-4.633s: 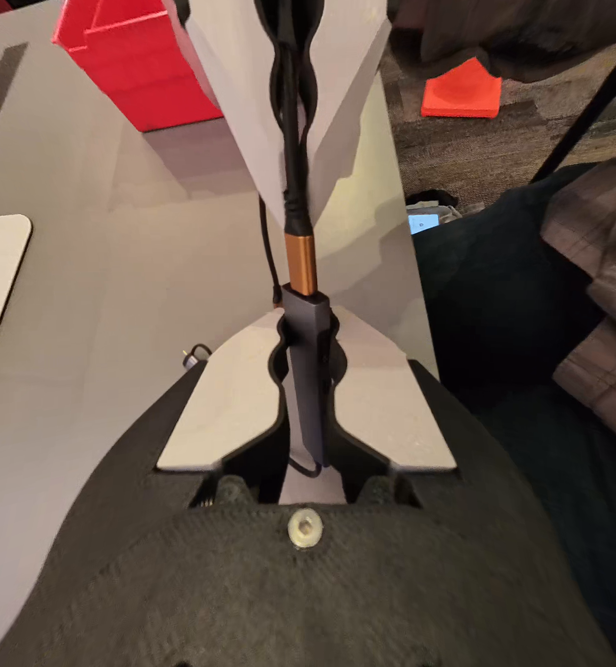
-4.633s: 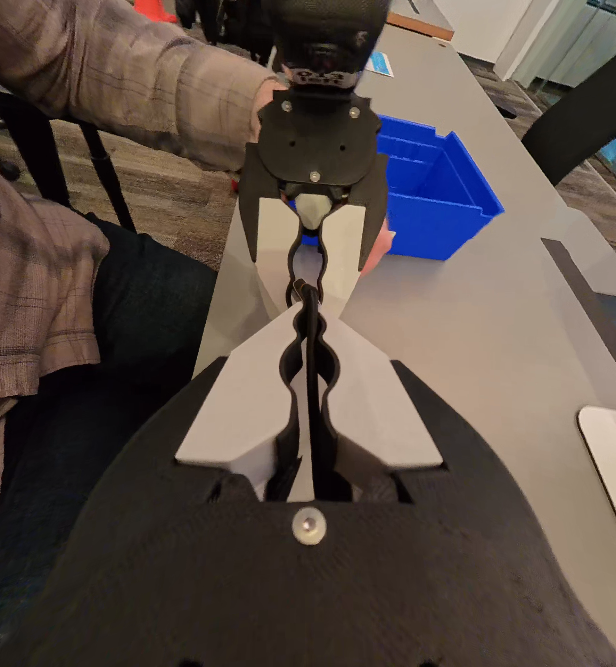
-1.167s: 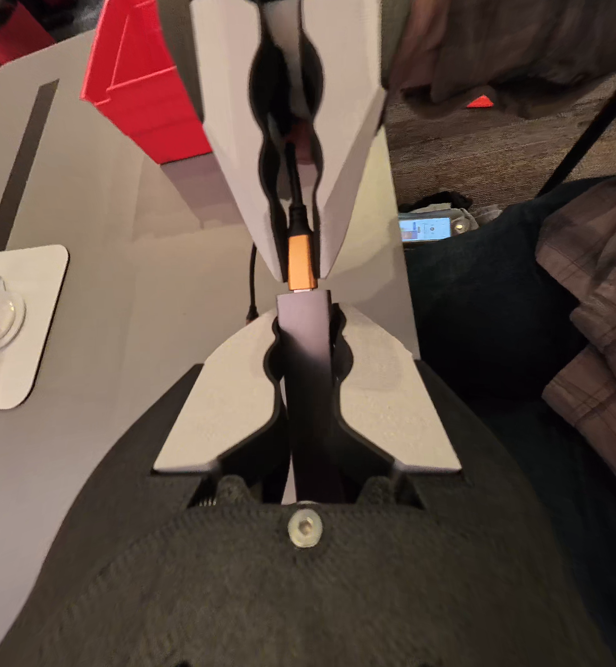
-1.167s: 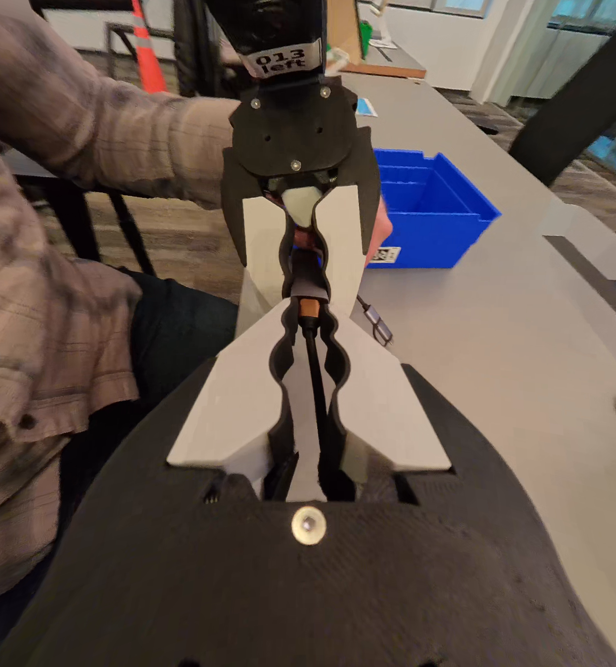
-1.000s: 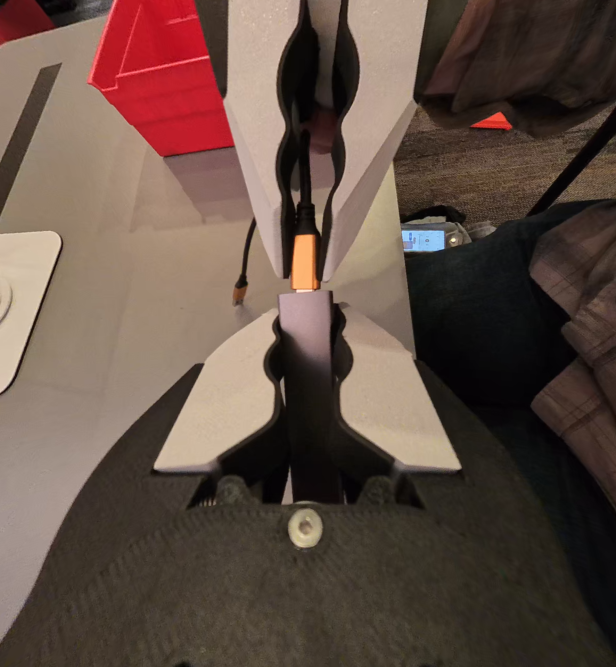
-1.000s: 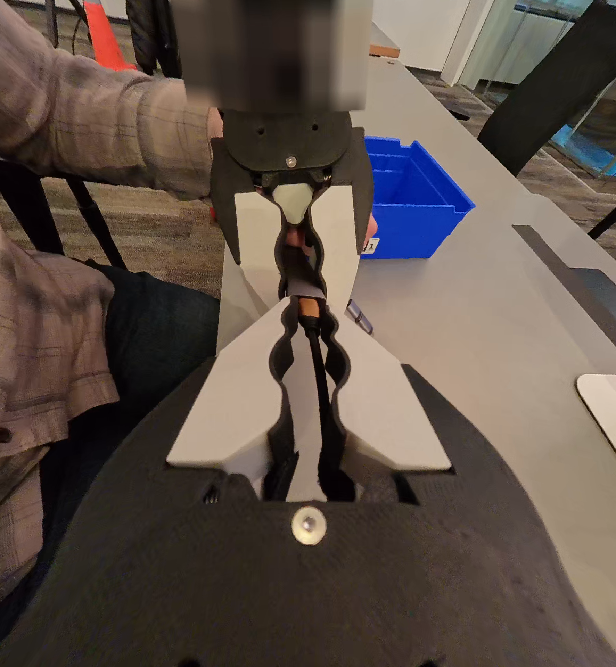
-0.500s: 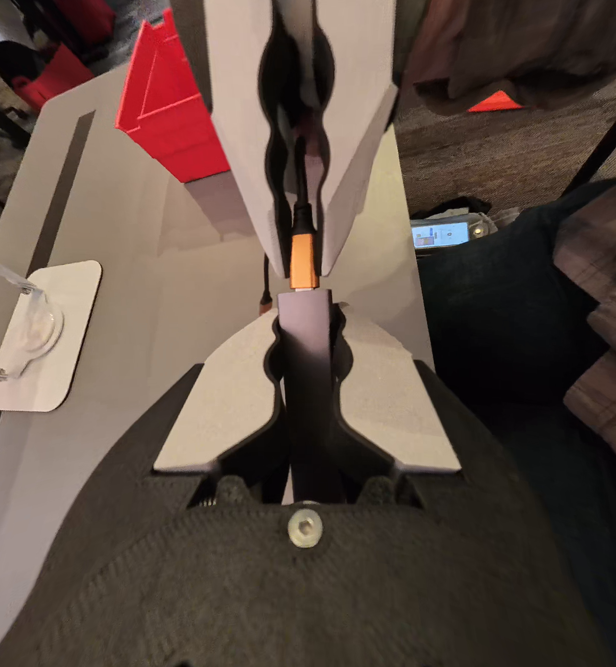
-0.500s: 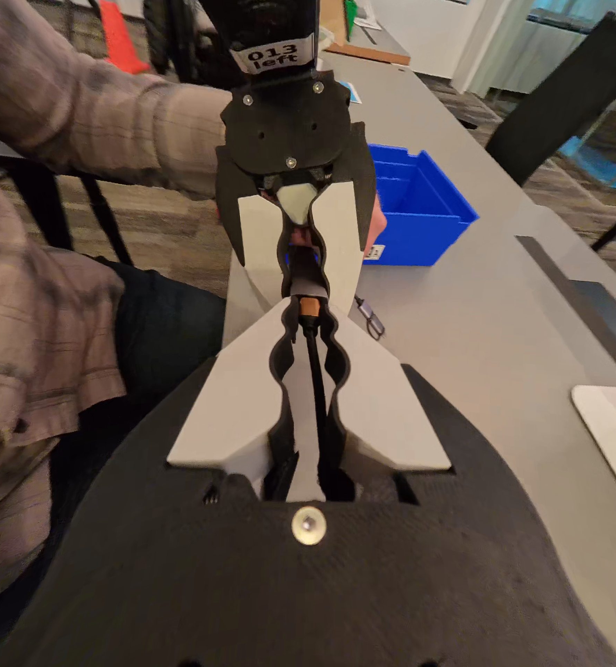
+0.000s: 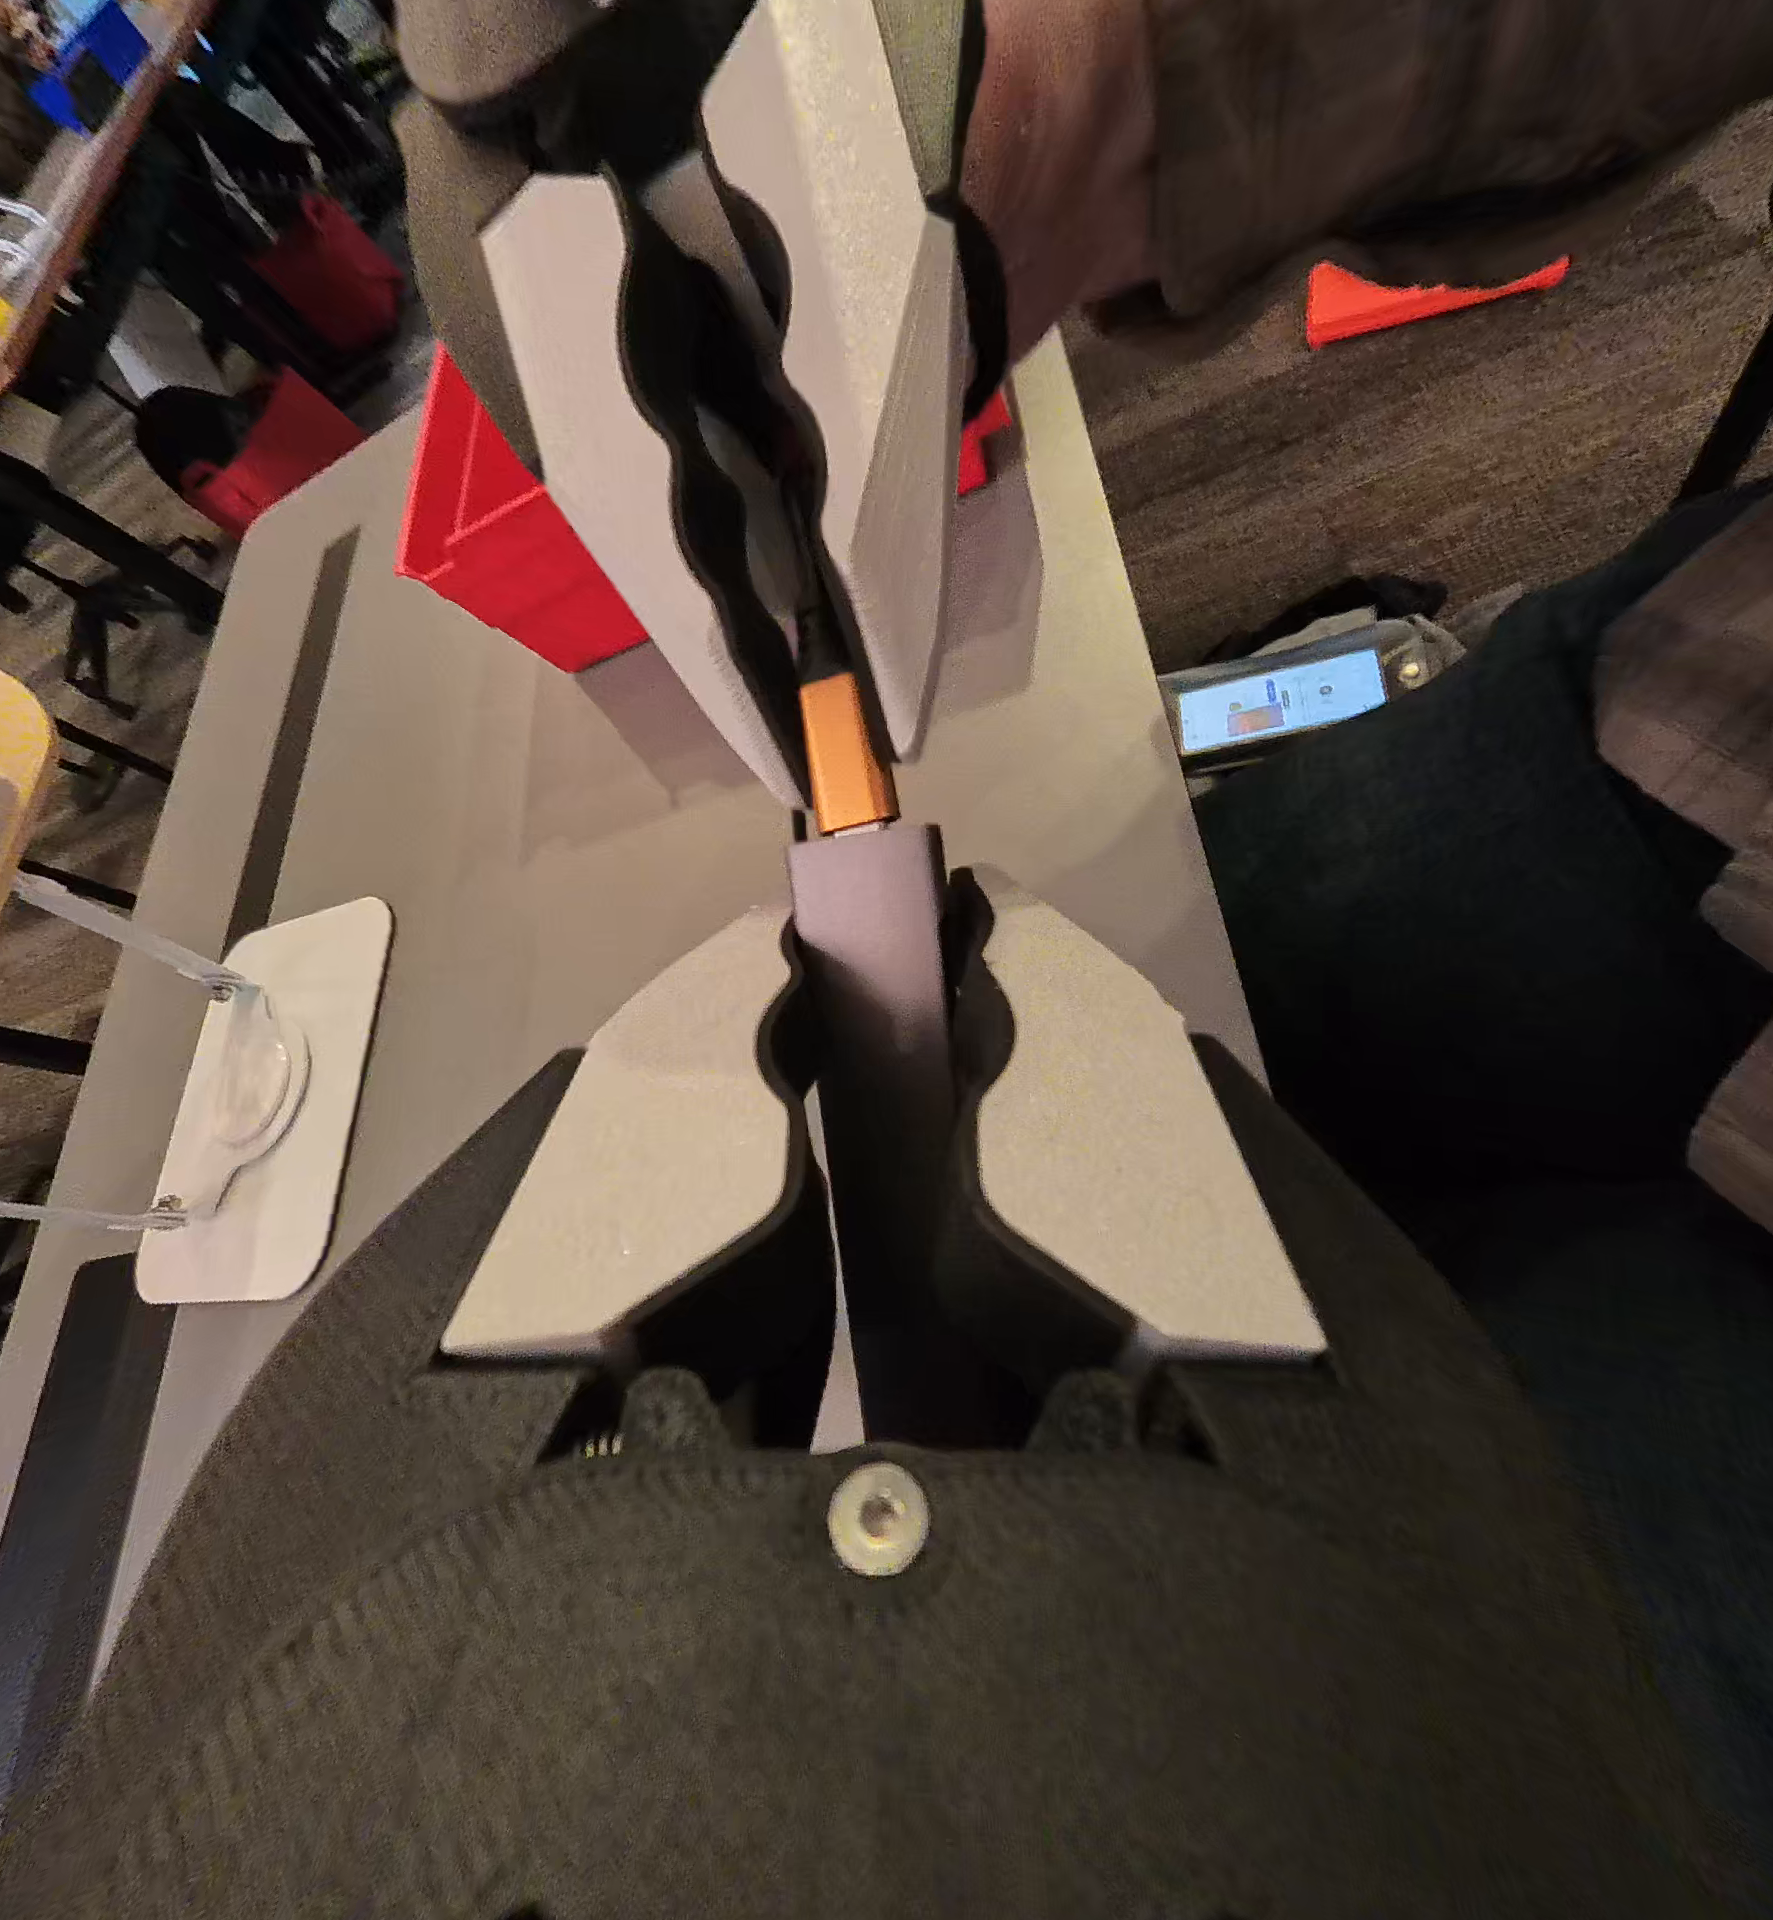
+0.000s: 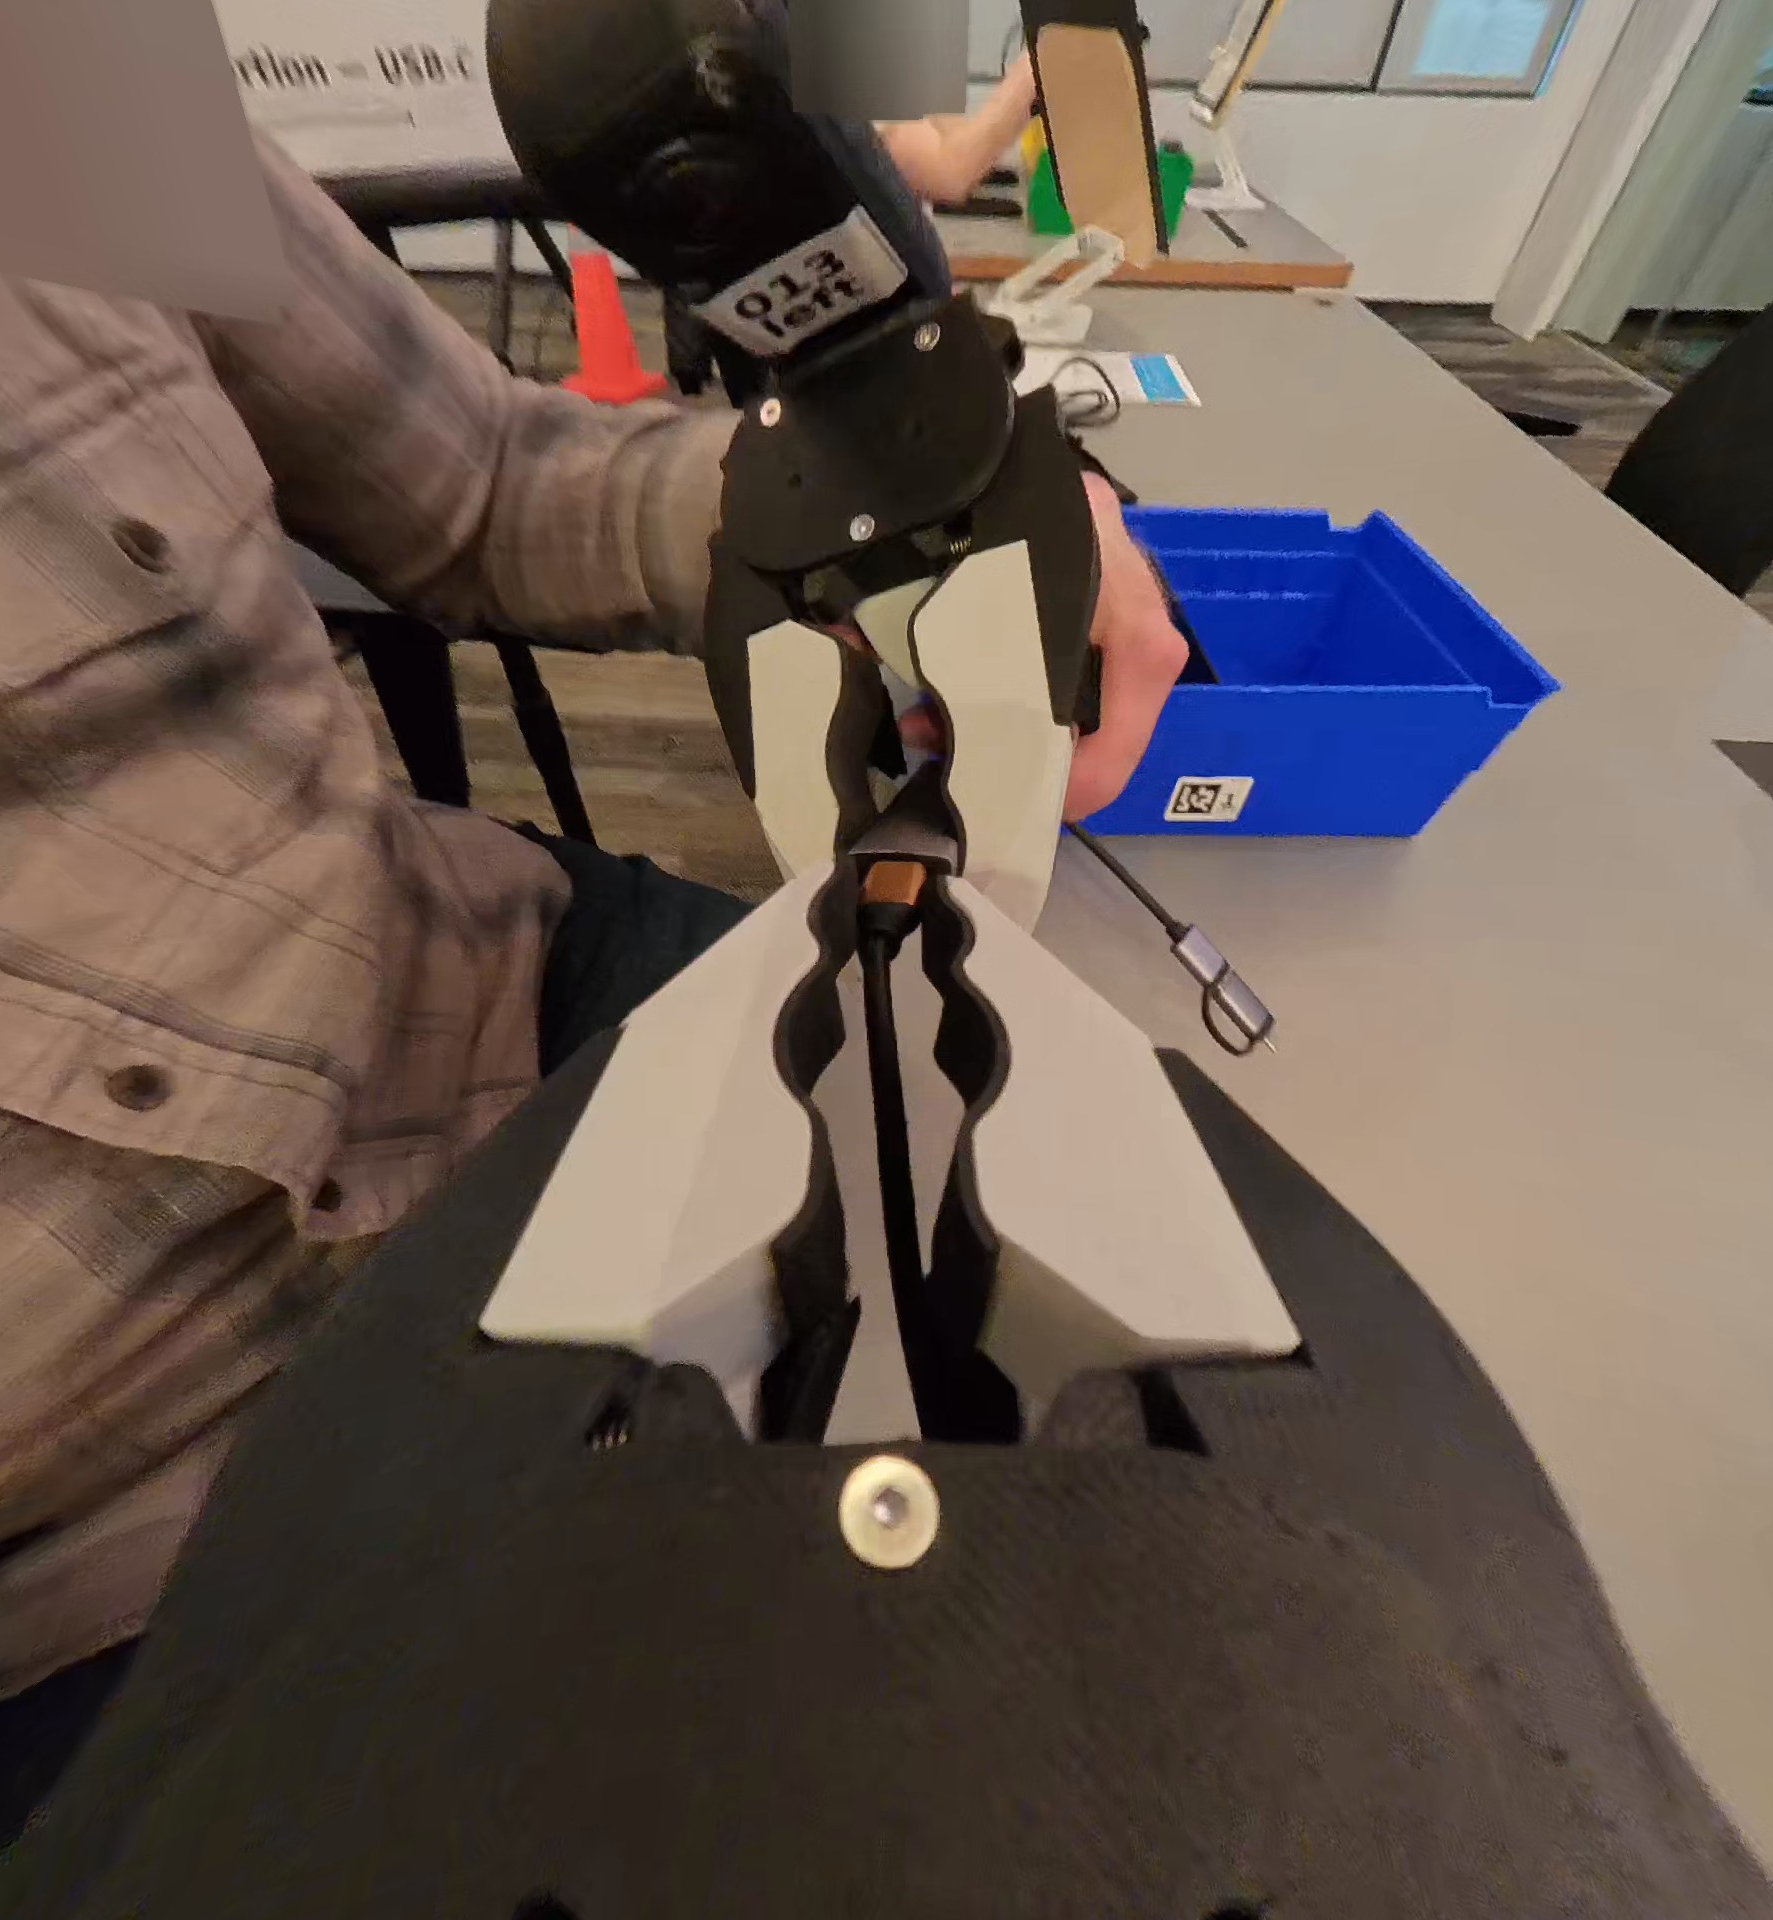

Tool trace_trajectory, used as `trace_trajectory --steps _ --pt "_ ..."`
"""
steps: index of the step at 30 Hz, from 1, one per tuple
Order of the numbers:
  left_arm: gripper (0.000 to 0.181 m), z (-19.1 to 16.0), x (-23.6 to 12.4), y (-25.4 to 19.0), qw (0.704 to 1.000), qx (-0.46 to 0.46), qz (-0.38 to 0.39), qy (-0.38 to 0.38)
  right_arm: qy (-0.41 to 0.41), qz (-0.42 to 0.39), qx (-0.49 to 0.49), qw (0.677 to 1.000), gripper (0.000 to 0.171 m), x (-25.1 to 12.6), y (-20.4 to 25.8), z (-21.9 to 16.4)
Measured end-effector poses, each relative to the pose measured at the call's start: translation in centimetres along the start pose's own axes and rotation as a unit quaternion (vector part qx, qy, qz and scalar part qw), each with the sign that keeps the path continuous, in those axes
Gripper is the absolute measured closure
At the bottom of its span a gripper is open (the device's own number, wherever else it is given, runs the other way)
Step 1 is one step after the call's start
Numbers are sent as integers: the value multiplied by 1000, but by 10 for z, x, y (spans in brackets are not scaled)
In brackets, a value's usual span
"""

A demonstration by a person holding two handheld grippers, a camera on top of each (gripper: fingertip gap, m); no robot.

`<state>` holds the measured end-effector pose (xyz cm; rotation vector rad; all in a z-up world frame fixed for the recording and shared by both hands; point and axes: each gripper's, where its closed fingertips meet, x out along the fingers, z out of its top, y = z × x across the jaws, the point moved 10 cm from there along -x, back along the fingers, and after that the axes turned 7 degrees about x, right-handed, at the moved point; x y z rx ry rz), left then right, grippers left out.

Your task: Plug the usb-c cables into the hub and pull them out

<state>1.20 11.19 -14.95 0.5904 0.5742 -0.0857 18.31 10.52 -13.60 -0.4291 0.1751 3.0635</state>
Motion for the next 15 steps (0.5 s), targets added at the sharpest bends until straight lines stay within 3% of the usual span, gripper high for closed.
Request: trace_trajectory --steps 5,12,15 --pt "159 -6 -1 4 1000 -24 3 -2 12 -41 -19 999 161 4 0 3" --pt "159 -10 3 9 995 -93 -8 -27 70 -198 -114 971 164 9 24 11" --pt "159 -6 3 8 996 -86 -8 -31 56 -161 -85 982 163 4 22 10"
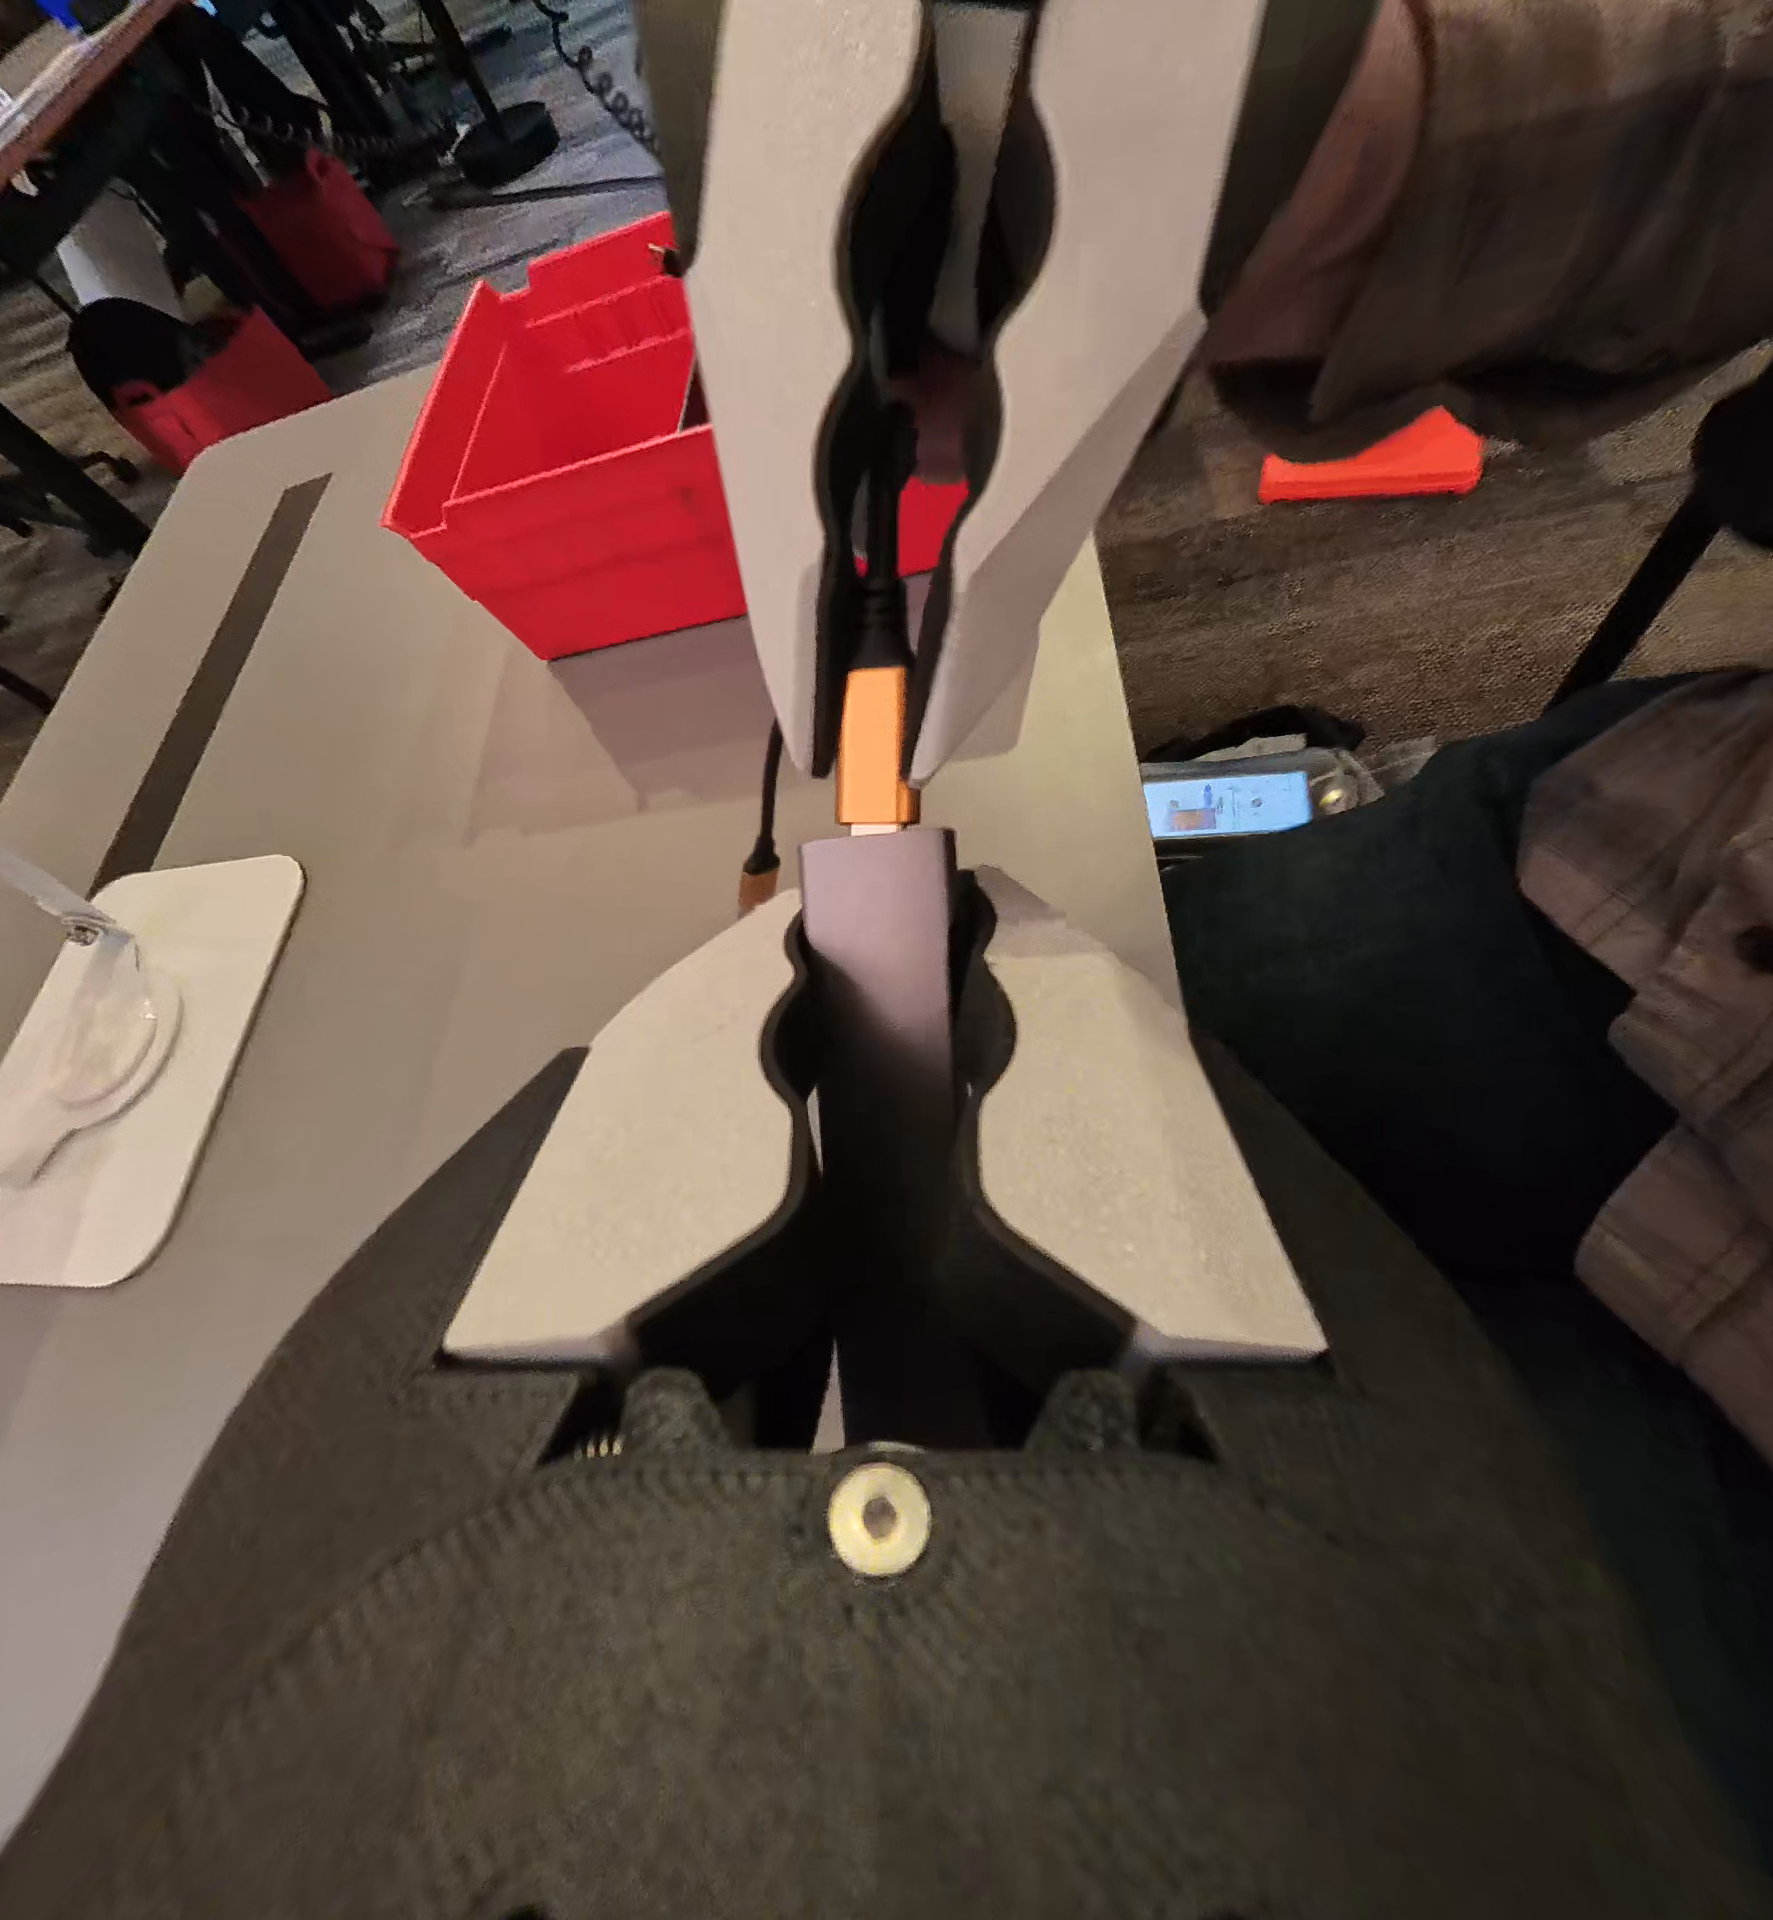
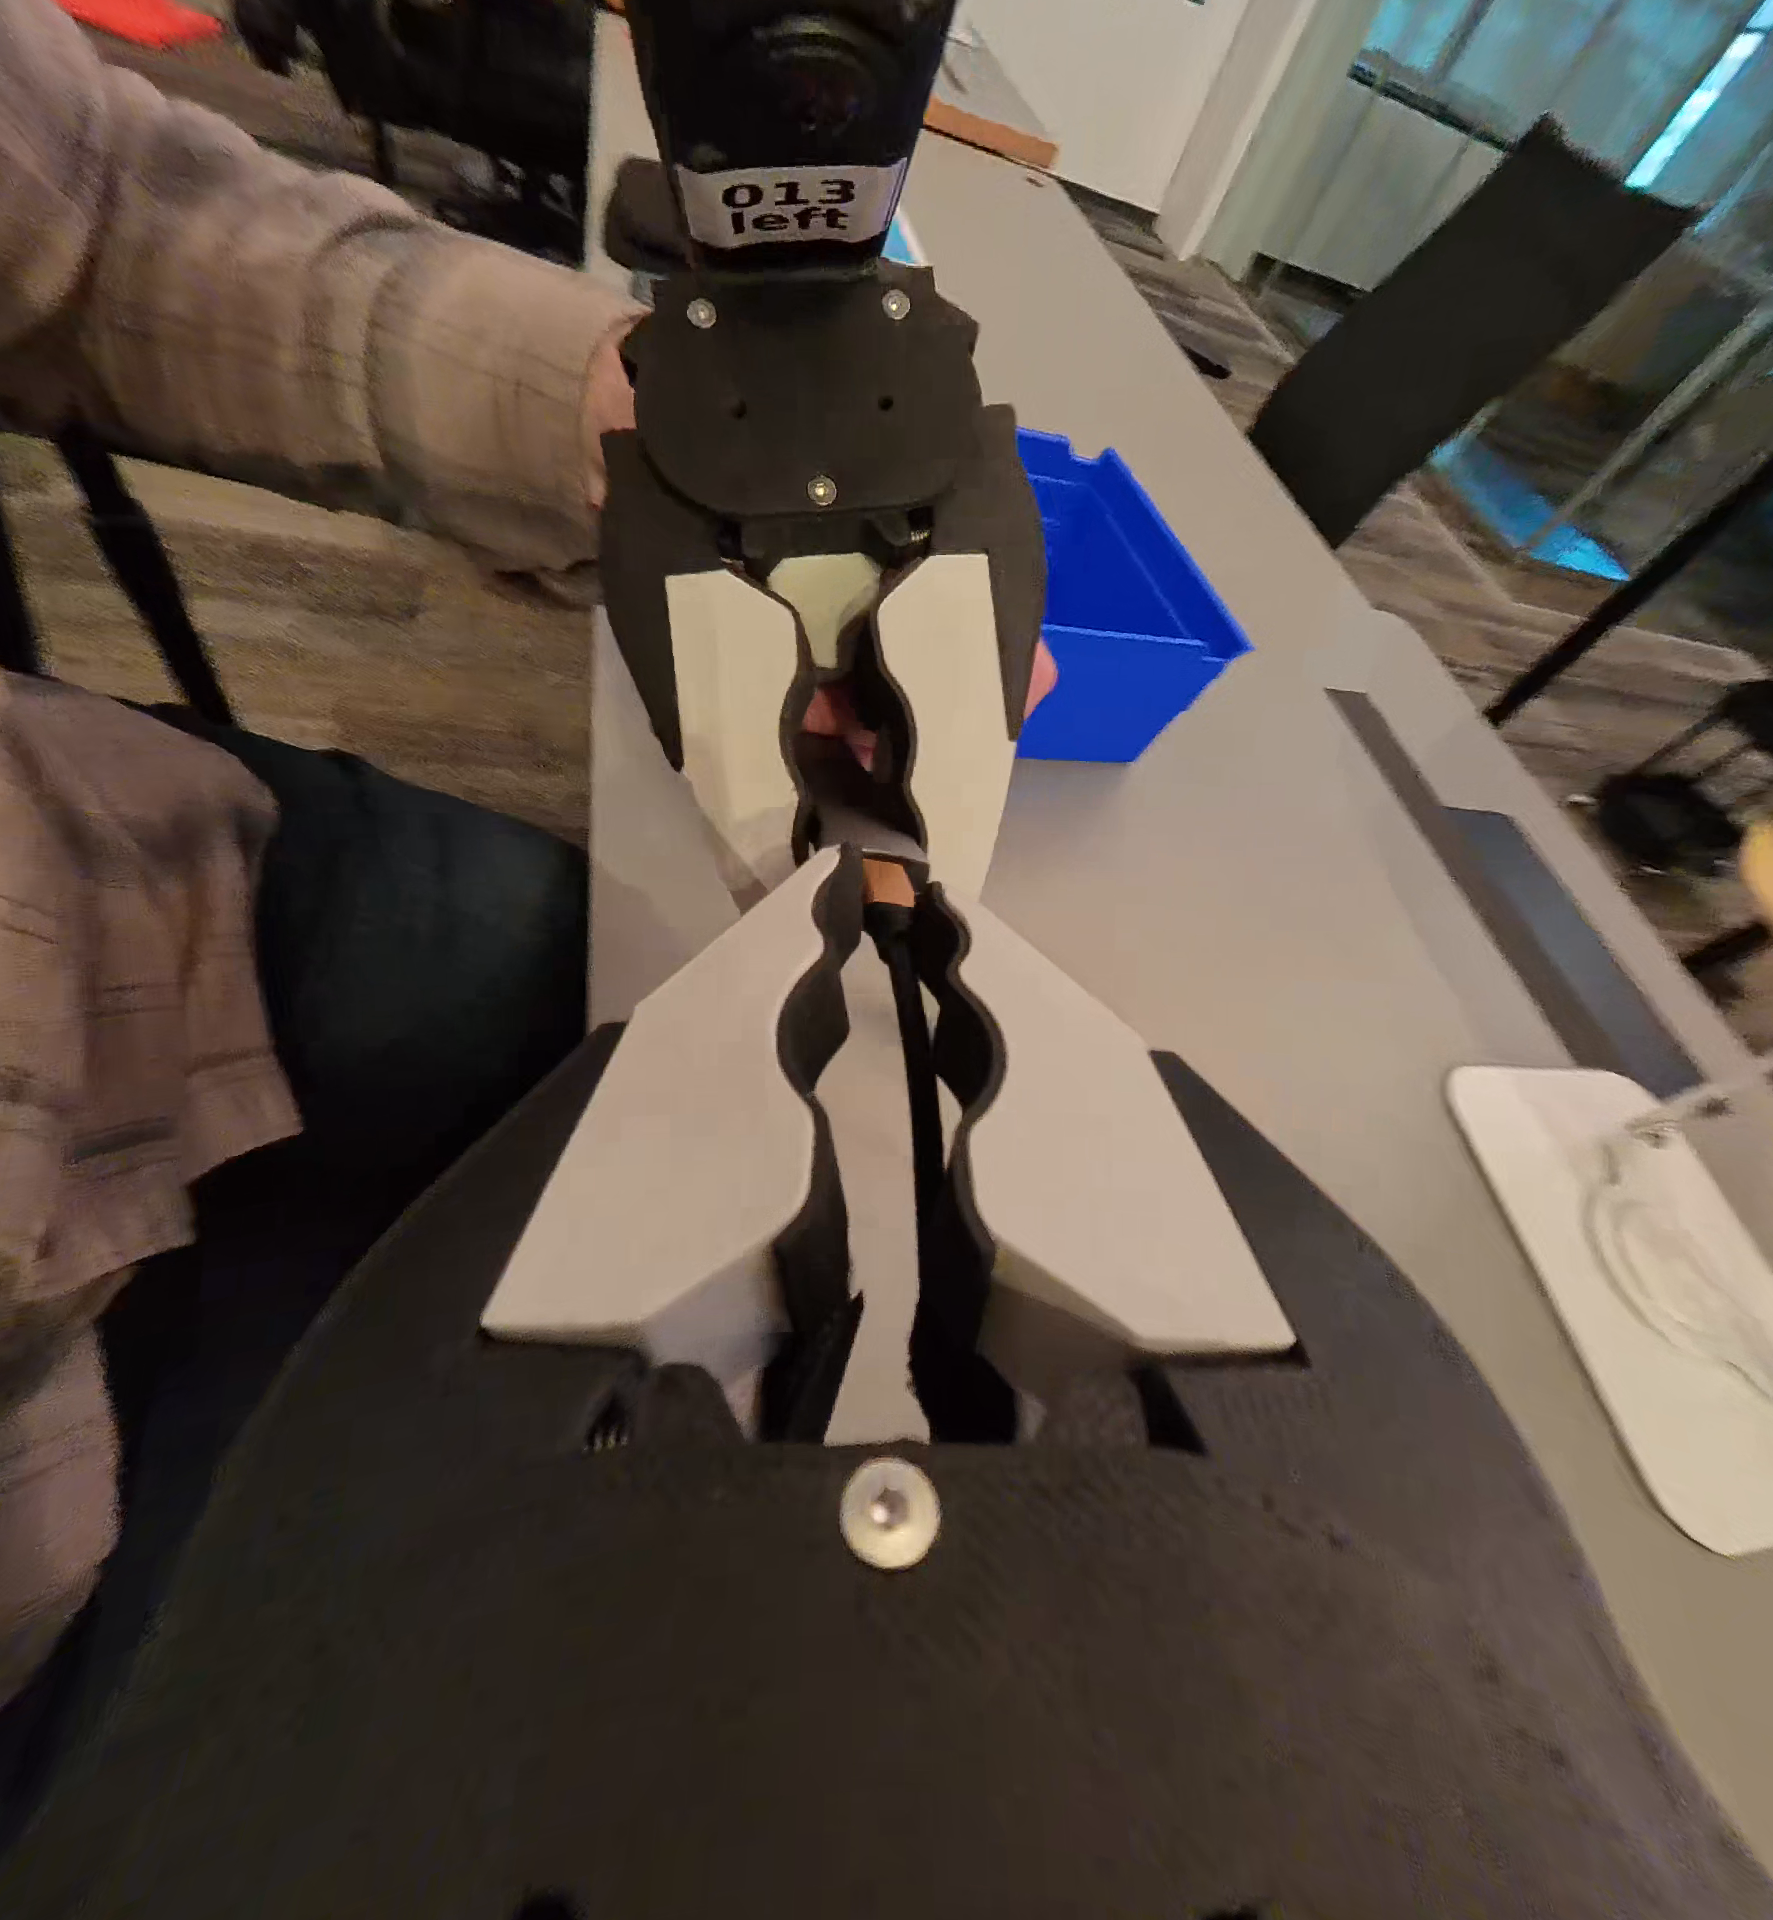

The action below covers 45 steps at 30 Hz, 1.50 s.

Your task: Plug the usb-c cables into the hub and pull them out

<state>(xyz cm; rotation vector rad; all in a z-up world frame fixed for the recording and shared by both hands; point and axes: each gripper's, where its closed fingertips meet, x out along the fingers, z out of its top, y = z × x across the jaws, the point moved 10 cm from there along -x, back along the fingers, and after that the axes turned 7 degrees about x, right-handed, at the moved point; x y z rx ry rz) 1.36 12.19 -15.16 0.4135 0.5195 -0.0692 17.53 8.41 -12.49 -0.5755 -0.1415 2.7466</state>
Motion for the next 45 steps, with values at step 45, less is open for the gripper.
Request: trace_trajectory --steps 45 --pt "160 14 -4 -7 995 80 26 56 2 31 -31 999 161 3 2 2"
